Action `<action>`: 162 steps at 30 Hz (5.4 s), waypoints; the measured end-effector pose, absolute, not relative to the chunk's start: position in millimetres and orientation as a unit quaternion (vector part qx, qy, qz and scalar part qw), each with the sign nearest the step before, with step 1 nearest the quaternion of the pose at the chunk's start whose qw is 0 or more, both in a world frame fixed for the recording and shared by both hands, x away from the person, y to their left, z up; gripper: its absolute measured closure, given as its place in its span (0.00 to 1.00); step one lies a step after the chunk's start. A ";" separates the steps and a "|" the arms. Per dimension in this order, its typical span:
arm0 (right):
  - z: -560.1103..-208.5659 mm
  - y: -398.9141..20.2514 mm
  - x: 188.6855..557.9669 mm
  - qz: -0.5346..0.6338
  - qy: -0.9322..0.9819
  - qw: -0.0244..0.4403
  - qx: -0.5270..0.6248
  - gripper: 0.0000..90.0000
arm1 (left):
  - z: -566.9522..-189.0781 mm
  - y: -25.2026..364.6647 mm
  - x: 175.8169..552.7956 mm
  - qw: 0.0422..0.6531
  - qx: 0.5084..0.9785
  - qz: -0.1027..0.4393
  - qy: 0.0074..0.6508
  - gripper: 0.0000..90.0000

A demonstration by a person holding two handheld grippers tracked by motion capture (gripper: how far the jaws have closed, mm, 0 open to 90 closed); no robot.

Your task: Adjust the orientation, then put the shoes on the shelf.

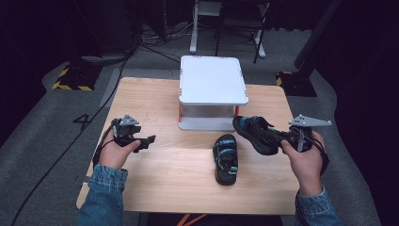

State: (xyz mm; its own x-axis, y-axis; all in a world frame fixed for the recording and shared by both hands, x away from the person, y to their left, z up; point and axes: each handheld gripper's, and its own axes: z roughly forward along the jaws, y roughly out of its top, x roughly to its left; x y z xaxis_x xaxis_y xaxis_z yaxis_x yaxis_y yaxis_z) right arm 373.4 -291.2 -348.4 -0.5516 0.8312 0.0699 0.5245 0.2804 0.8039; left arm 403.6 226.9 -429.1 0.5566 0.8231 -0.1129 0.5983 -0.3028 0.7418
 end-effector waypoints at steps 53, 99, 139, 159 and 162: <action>-398.0 -270.9 355.6 0.415 0.796 0.055 0.438 0.54 | -432.7 213.2 415.5 0.381 0.806 0.135 0.432 0.29; -403.1 -199.0 392.5 0.374 0.832 0.066 0.404 0.91 | -436.4 244.3 379.0 0.370 0.785 0.151 0.473 0.29; -444.5 -108.7 514.6 0.397 0.759 0.314 0.410 0.55 | -440.1 257.7 365.0 0.370 0.776 0.155 0.487 0.29; -408.0 -173.7 454.8 0.506 0.745 0.219 0.376 0.48 | -434.6 217.1 381.4 0.396 0.795 0.130 0.441 0.29; -403.6 -181.3 441.2 0.507 0.753 0.210 0.365 0.48 | -431.6 204.6 384.0 0.404 0.801 0.126 0.424 0.30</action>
